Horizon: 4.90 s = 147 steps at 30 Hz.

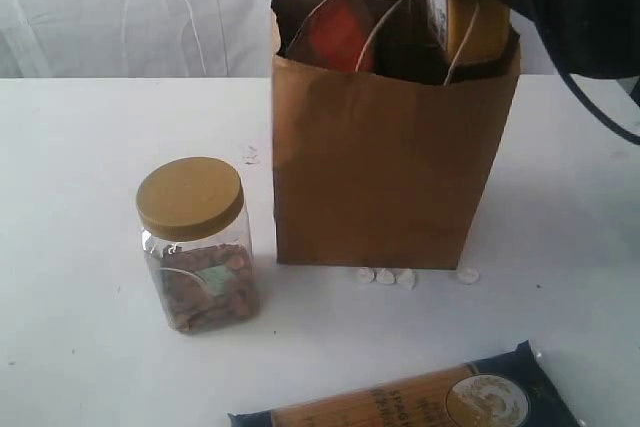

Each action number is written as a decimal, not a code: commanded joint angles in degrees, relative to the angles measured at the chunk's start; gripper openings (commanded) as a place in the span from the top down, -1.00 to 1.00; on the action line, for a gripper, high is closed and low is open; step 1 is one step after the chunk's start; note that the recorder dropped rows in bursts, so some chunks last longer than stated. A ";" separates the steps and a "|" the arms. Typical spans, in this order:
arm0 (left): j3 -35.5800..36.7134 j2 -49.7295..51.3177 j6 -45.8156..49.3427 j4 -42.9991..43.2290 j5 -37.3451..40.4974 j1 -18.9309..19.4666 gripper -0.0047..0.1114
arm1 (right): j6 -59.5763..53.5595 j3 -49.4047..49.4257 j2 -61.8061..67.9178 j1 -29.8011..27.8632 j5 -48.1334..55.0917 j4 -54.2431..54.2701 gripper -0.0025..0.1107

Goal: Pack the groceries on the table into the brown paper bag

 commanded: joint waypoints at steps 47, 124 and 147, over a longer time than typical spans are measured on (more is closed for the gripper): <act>0.25 -0.22 0.14 0.03 -0.04 0.18 0.92 | -23.87 -0.47 -16.83 -0.17 -5.26 18.41 0.20; 0.25 -0.22 0.14 0.51 0.07 0.18 0.92 | 58.97 22.94 -64.92 -31.96 65.56 -52.69 0.96; 0.25 -0.22 0.14 0.51 0.07 0.18 0.92 | 67.89 52.49 -85.54 -36.30 40.57 -69.04 0.96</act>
